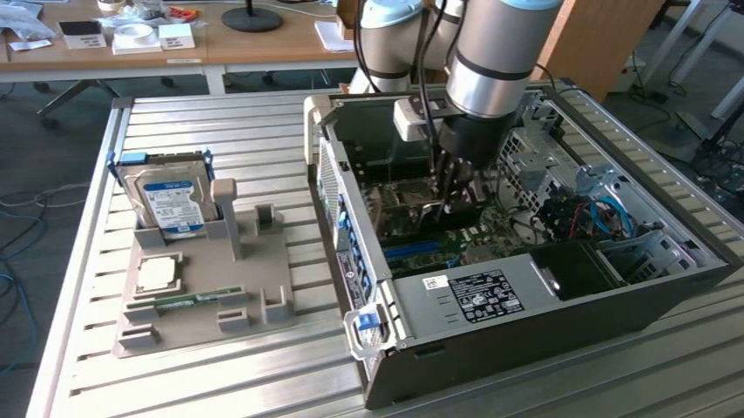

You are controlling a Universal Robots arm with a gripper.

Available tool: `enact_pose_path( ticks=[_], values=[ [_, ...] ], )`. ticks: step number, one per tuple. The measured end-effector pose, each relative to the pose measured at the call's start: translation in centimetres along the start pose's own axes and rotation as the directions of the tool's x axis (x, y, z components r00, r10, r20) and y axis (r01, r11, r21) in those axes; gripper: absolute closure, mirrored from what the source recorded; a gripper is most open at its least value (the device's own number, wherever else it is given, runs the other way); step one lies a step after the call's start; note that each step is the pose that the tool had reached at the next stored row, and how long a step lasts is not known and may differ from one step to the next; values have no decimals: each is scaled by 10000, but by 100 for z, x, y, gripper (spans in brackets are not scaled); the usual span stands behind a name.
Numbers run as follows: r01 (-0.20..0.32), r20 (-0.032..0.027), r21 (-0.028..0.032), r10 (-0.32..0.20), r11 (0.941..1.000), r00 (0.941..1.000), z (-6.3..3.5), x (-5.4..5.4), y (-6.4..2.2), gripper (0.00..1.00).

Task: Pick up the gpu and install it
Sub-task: 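Insert the gpu into the slot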

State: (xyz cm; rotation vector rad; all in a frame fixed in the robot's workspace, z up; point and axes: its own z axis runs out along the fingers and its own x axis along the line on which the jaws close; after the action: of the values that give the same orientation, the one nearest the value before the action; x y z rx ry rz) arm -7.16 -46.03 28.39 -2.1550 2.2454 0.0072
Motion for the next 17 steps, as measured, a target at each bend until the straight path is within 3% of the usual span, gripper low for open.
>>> enact_pose_path(
  ticks=[17],
  values=[
    [-1,-1,-1,1,10000,10000,-1,25,35,73]
  ],
)
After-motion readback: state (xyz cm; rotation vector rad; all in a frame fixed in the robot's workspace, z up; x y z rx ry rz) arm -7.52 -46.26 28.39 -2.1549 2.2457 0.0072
